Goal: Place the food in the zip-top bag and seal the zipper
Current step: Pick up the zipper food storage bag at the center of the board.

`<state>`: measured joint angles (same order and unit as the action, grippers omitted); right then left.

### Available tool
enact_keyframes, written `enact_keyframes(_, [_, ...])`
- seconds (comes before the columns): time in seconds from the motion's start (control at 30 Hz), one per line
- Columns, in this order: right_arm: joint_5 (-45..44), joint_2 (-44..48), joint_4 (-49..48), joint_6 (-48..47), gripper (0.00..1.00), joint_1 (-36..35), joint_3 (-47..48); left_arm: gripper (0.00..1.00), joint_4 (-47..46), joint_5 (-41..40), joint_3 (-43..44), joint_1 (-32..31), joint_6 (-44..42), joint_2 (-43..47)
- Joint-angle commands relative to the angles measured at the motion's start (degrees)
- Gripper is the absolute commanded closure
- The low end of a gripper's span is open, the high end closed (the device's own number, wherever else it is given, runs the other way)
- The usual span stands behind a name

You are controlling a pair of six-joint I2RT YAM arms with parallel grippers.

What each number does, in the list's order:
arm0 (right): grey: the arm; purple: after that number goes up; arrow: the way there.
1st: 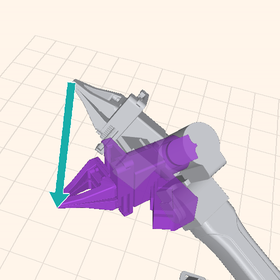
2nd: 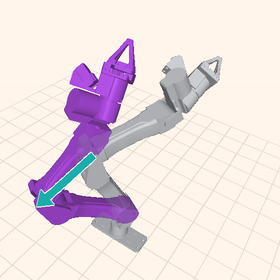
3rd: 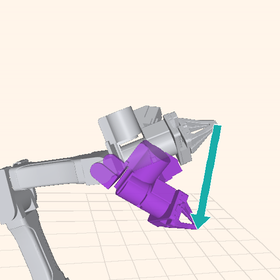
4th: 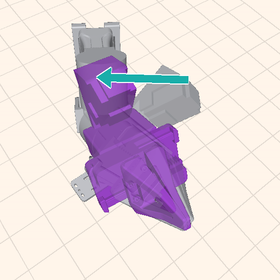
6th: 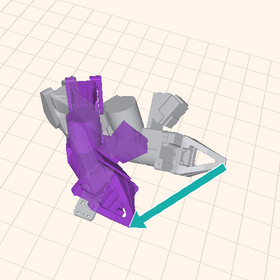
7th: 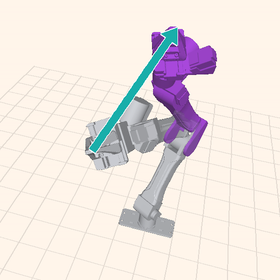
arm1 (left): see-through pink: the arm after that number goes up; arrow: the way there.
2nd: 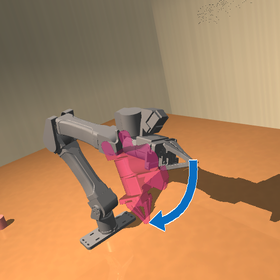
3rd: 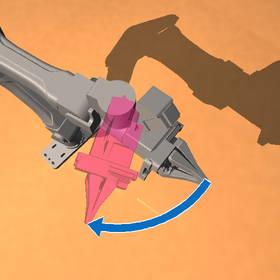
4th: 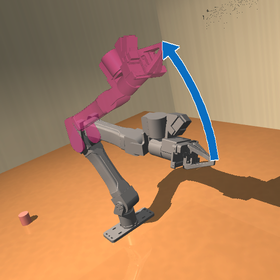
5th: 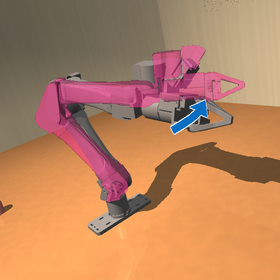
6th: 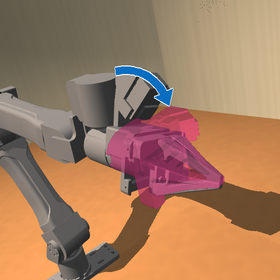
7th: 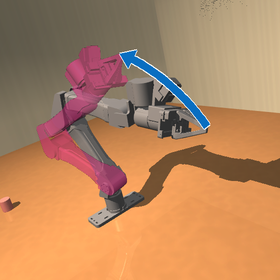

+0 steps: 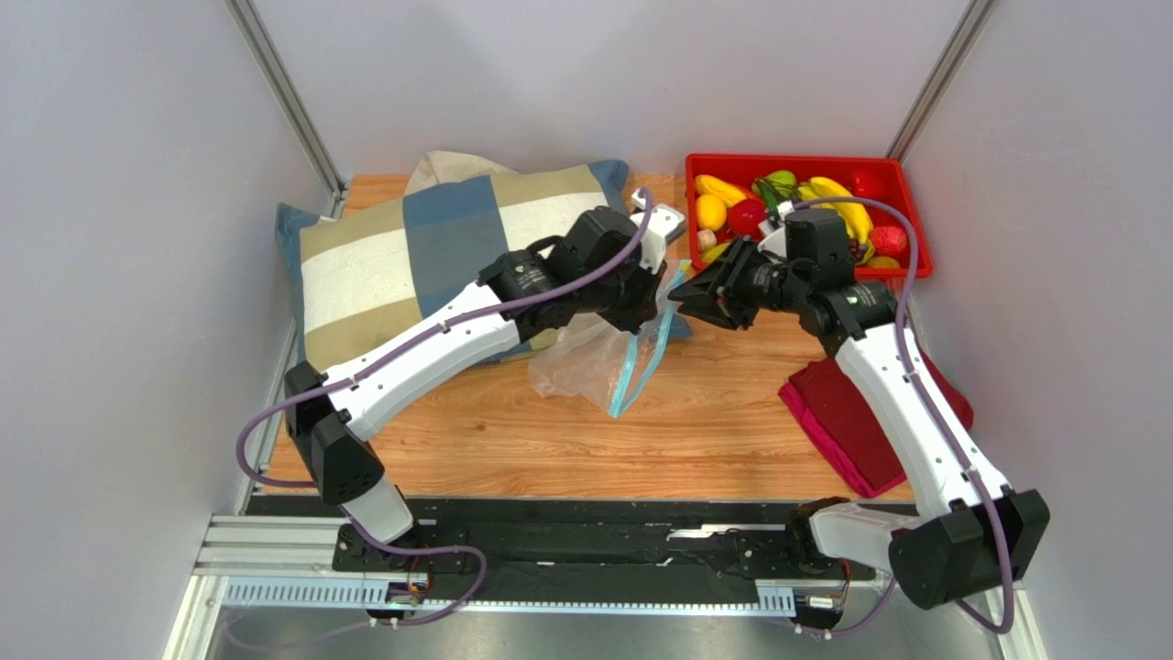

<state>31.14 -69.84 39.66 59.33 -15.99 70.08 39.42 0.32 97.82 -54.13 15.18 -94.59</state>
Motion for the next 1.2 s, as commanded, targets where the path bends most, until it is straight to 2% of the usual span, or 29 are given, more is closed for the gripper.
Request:
enact_keyframes(0.0, [2.3,6.6,1.7,-22.0,0.63,2.7,1.4,1.0,-6.3,10.7,-2.0,1.0,3.8,6.5])
enact_keyframes(0.03, [3.1,7.7,2.3,-24.7,0.62,3.1,1.5,1.0,-7.2,11.3,-2.4,1.0,4.2,7.0])
enact_keyframes(0.1, [2.9,10.8,4.2,-30.8,0.53,3.9,1.5,1.0,-9.7,12.2,-2.1,1.1,6.3,7.0])
enact_keyframes(0.17, [1.0,13.1,4.6,-32.3,0.39,4.0,0.3,1.0,-11.7,13.6,-0.4,1.5,9.6,5.7])
enact_keyframes(0.23, [0.6,13.8,3.9,-32.4,0.31,4.0,-1.2,1.0,-13.6,15.7,0.3,1.7,11.9,4.9])
enact_keyframes(0.33, [1.1,11.8,3.7,-33.0,0.3,4.1,-0.5,1.0,-15.2,17.1,2.1,1.7,14.3,2.8])
enact_keyframes(0.4, [2.4,10.9,3.3,-33.1,0.36,4.1,0.7,1.0,-14.9,16.7,3.7,1.7,15.4,1.2])
enact_keyframes(0.43, [3.7,10.4,2.8,-33.1,0.53,4.1,0.6,1.0,-15.1,17.2,3.9,1.8,15.9,0.7])
enact_keyframes(0.53, [1.0,10.3,3.2,-35.0,0.72,4.2,-0.6,1.0,-17.0,18.8,3.0,2.4,18.0,0.5])
enact_keyframes(0.6, [0.8,10.2,4.9,-36.4,0.93,5.1,-1.0,1.0,-16.7,18.0,2.0,2.7,17.3,1.1])
enact_keyframes(0.63, [0.6,10.0,5.9,-38.0,1.0,5.6,-0.8,1.0,-15.7,17.0,1.9,3.0,17.0,1.2])
enact_keyframes(0.73, [0.9,10.1,11.2,-43.2,1.0,9.3,0.2,1.0,-8.8,9.8,2.4,4.8,14.2,1.7])
enact_keyframes(0.77, [0.9,10.1,14.1,-45.2,1.0,10.6,0.4,1.0,-4.0,3.0,3.2,5.3,11.5,1.5])
enact_keyframes(0.87, [0.4,9.7,17.7,-52.4,1.0,15.9,-1.1,1.0,1.7,-9.0,3.0,6.1,6.7,1.1])
enact_keyframes(0.9, [1.8,9.3,18.1,-54.0,1.0,19.6,-1.4,1.0,3.0,-11.0,3.1,6.1,6.0,0.8])
enact_keyframes(0.93, [2.3,8.0,18.2,-55.3,1.0,20.2,-2.0,1.0,4.2,-12.1,3.2,6.3,5.7,0.2])
enact_keyframes(1.03, [7.3,4.4,17.7,-58.0,1.0,20.5,-1.4,1.0,6.7,-7.5,3.4,6.6,5.6,-1.4])
enact_keyframes(1.07, [8.9,3.5,16.8,-57.8,1.0,20.4,-1.0,1.0,5.6,-2.8,2.8,6.6,5.8,-1.7])
enact_keyframes(1.17, [14.8,1.1,14.0,-57.7,0.96,19.9,1.1,1.0,2.9,3.5,2.7,6.6,7.6,-1.7])
